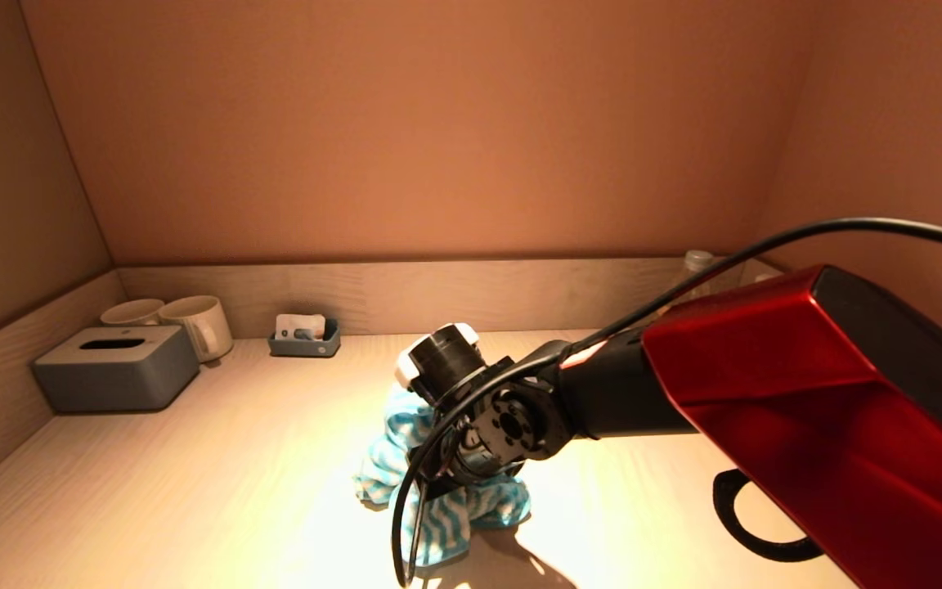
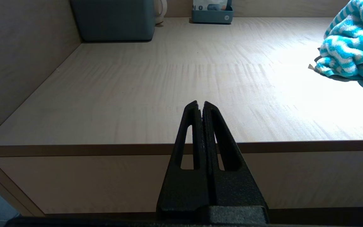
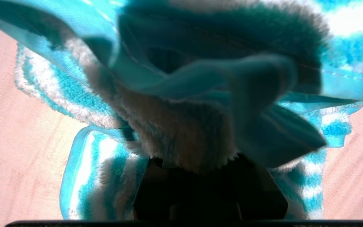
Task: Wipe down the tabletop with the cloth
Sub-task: Sweep the stains on the table
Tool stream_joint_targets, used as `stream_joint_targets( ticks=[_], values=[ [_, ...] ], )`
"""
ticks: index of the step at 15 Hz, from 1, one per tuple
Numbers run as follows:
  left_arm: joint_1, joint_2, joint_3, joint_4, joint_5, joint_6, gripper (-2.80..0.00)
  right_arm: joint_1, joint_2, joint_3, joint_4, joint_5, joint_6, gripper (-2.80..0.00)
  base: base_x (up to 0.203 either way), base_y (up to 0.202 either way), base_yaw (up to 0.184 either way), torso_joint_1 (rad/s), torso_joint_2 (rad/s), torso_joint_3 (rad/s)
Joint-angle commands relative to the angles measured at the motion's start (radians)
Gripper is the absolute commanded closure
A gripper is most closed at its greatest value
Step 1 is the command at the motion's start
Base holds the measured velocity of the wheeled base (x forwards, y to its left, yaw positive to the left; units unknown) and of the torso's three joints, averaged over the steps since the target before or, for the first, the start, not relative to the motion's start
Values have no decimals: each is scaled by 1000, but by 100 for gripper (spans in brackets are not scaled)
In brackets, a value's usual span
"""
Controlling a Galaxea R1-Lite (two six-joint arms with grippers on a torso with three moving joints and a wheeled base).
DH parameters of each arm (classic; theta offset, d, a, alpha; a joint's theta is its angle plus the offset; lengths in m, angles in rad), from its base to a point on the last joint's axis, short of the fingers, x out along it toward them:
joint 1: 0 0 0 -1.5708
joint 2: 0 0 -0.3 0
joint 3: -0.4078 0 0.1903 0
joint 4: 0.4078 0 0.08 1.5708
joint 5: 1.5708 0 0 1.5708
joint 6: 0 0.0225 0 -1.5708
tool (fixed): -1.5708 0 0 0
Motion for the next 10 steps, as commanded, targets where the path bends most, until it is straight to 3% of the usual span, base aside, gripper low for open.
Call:
stream_joint_targets(
  ticks=[1, 4, 10],
  values=[
    [0, 0, 0, 0, 0, 0, 0, 2, 12, -4, 4, 0, 0, 0, 0, 0, 0, 0, 0, 0],
    [0, 0, 0, 0, 0, 0, 0, 24, 51, -44, 4, -4, -2, 0, 0, 0, 0, 0, 0, 0],
    [0, 0, 0, 0, 0, 0, 0, 28, 191, -293, 26, -33, -4, 0, 0, 0, 0, 0, 0, 0]
  ],
)
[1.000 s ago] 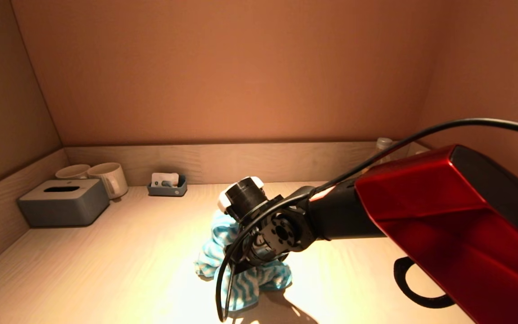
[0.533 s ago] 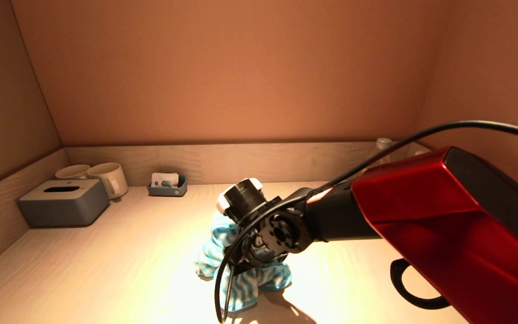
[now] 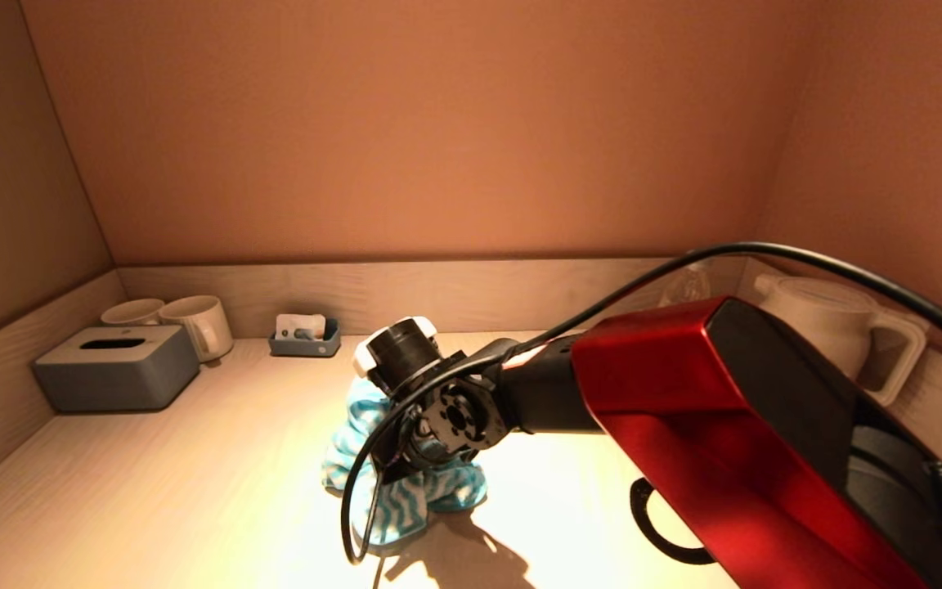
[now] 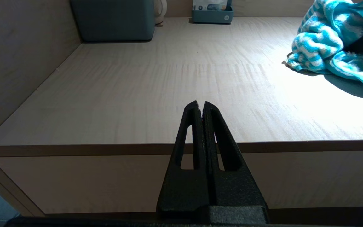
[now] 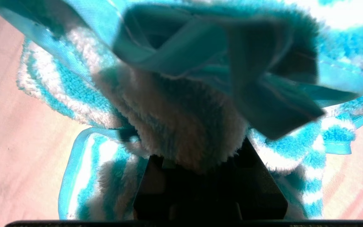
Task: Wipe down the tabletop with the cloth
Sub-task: Sweep the stains on the table
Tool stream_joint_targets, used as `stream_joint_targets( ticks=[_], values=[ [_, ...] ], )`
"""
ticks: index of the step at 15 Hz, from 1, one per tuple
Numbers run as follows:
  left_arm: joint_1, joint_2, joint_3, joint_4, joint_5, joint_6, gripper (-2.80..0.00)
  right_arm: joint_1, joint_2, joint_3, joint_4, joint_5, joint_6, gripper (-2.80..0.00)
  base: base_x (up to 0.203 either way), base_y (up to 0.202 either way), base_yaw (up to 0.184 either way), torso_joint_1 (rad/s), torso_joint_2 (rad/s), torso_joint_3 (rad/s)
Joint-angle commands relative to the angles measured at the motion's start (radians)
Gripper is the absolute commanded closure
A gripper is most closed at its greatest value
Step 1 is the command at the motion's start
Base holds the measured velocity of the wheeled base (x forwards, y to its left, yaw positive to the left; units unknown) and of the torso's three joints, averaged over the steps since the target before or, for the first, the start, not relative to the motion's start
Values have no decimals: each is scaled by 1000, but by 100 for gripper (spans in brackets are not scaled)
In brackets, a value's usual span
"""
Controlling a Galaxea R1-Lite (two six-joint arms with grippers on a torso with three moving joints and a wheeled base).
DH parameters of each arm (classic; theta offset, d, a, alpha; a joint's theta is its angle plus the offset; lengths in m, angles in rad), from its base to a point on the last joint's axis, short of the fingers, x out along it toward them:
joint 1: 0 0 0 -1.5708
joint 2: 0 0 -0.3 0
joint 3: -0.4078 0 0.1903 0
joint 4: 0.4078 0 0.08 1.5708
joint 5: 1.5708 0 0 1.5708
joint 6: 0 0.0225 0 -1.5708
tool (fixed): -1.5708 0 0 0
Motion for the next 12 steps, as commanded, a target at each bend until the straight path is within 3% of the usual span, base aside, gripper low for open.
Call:
stream_joint_targets(
  ticks=[1, 4, 12],
  values=[
    [0, 0, 0, 0, 0, 0, 0, -5, 75, -72, 12, -43, 0, 0, 0, 0, 0, 0, 0, 0],
    [0, 0, 0, 0, 0, 0, 0, -52, 111, -129, 48, -84, 6, 0, 0, 0, 0, 0, 0, 0],
    [0, 0, 0, 0, 0, 0, 0, -164, 52, -83, 183, -87, 77, 0, 0, 0, 0, 0, 0, 0]
  ],
)
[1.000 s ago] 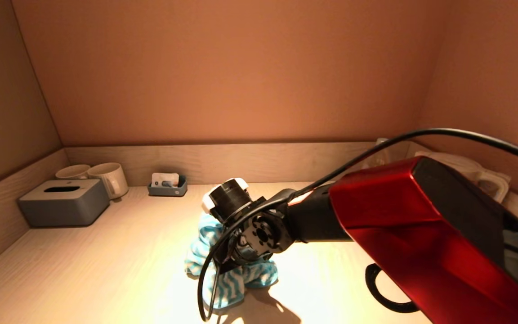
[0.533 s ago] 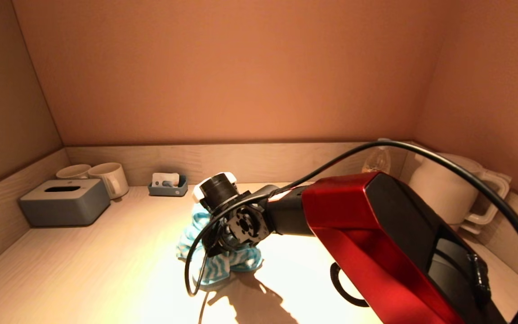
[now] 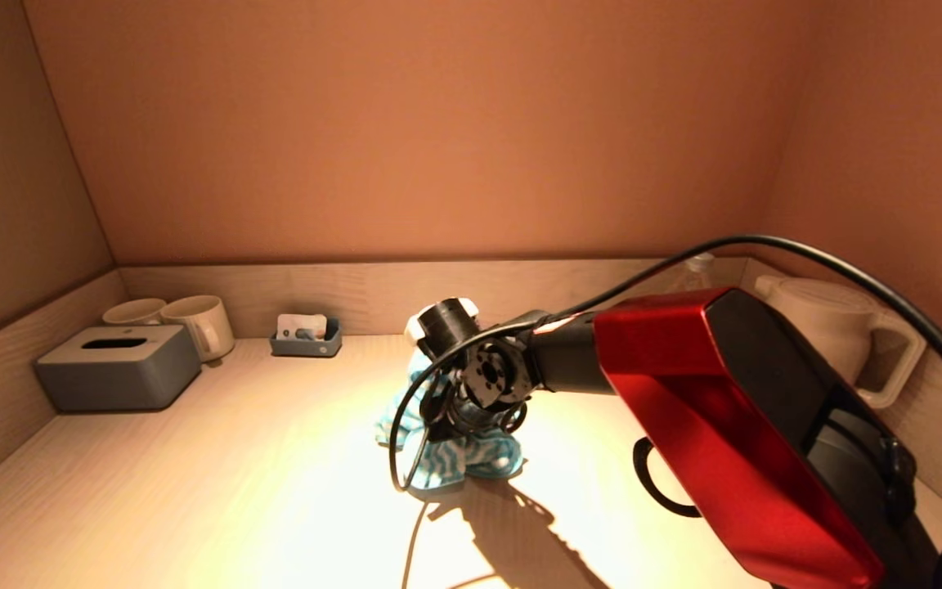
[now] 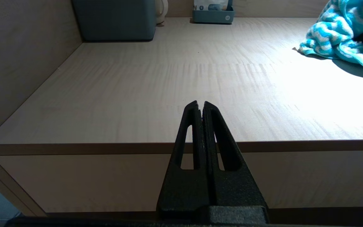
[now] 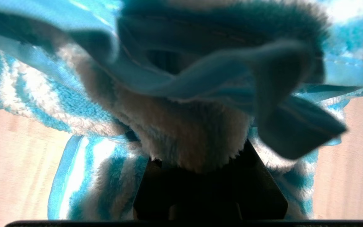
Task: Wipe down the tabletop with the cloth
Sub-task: Sweep the stains on the table
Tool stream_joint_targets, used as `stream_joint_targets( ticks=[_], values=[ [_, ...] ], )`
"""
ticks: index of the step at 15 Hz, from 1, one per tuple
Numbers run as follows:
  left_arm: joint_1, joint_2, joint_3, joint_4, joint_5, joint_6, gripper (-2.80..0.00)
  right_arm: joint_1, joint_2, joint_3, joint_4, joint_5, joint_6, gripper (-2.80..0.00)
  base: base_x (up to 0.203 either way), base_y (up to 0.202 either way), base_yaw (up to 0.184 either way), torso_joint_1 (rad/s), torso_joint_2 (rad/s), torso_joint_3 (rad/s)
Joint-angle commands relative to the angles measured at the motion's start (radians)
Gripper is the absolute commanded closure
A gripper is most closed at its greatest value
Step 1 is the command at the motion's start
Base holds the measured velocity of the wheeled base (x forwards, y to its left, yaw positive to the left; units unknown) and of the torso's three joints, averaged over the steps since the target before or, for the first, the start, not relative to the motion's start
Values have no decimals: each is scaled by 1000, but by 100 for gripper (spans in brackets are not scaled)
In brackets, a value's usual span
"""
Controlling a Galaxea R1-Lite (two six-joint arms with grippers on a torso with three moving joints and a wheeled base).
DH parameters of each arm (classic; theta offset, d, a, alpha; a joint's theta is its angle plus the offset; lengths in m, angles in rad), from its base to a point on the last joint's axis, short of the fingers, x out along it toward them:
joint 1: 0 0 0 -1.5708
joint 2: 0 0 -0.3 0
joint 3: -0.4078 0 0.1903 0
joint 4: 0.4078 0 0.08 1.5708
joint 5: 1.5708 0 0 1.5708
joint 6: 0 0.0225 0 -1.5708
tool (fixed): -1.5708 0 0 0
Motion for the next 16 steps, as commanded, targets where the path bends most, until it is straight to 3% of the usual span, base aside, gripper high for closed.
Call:
stream_joint_targets(
  ticks=[1, 6, 10, 13, 16],
  values=[
    [0, 0, 0, 0, 0, 0, 0, -19, -22, 37, 42, 0, 22, 0, 0, 0, 0, 0, 0, 0],
    [0, 0, 0, 0, 0, 0, 0, -4, -176, 312, -5, 13, 24, 0, 0, 0, 0, 0, 0, 0],
    [0, 0, 0, 0, 0, 0, 0, 114, -273, 513, -133, 14, 16, 0, 0, 0, 0, 0, 0, 0],
    [0, 0, 0, 0, 0, 0, 0, 234, -277, 519, -153, 14, 18, 0, 0, 0, 0, 0, 0, 0],
    [0, 0, 0, 0, 0, 0, 0, 292, -235, 448, -153, 14, 15, 0, 0, 0, 0, 0, 0, 0]
  ],
)
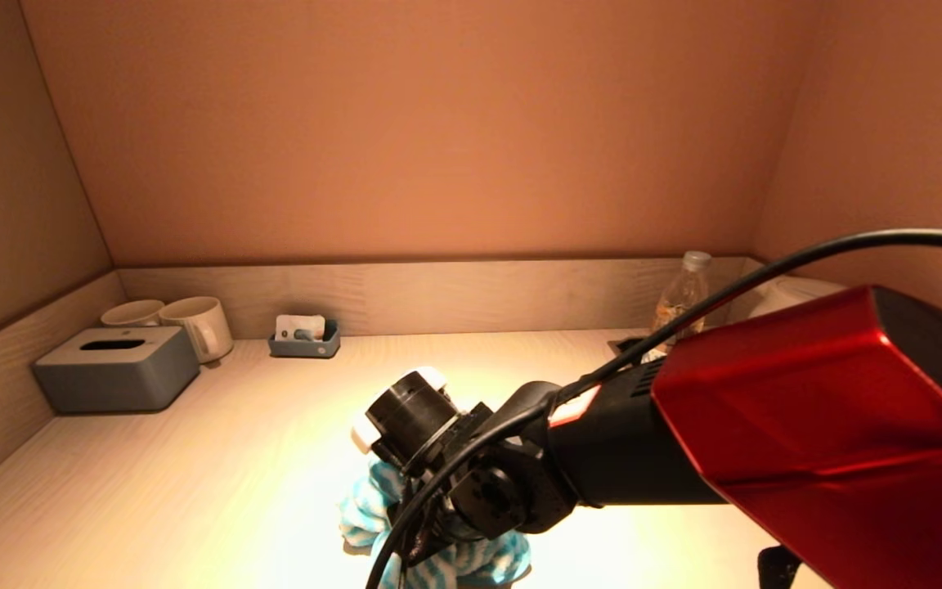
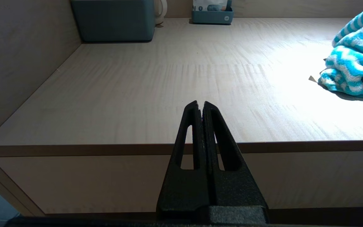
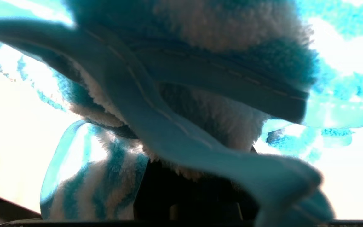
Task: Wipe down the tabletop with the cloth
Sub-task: Sweep the stains on the table
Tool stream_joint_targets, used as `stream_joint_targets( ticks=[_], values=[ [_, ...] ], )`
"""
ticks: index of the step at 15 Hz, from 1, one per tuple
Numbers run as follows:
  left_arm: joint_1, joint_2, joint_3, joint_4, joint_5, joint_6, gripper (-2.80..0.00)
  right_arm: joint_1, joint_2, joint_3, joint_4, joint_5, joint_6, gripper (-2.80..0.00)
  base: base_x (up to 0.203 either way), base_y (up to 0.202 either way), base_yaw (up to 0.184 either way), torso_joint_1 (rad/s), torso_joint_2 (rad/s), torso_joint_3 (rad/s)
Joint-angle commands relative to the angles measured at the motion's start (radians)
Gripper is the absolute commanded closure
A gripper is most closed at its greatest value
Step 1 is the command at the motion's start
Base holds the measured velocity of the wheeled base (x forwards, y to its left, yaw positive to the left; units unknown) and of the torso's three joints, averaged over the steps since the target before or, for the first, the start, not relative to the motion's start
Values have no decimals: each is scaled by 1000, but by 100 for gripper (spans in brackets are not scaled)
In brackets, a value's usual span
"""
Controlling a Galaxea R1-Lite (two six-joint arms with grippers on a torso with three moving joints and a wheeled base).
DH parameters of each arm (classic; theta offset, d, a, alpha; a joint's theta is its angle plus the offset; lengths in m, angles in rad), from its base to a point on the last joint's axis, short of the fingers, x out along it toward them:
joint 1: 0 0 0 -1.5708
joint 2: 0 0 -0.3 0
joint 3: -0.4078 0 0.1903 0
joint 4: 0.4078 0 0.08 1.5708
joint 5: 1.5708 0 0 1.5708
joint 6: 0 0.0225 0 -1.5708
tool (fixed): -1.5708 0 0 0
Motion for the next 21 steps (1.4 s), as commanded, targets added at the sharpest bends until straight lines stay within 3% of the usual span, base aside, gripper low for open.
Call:
stream_joint_targets(
  ticks=[1, 4, 9, 16, 21],
  values=[
    [0, 0, 0, 0, 0, 0, 0, 20, 42, -58, -7, -5, -1, 0, 0, 0, 0, 0, 0, 0],
    [0, 0, 0, 0, 0, 0, 0, 19, 119, -227, 26, -7, -4, 0, 0, 0, 0, 0, 0, 0],
    [0, 0, 0, 0, 0, 0, 0, -37, 270, -523, 200, -15, -7, 0, 0, 0, 0, 0, 0, 0],
    [0, 0, 0, 0, 0, 0, 0, -246, 262, -503, 251, -19, -20, 0, 0, 0, 0, 0, 0, 0],
    [0, 0, 0, 0, 0, 0, 0, -301, 103, -275, 258, -16, -29, 0, 0, 0, 0, 0, 0, 0]
  ],
)
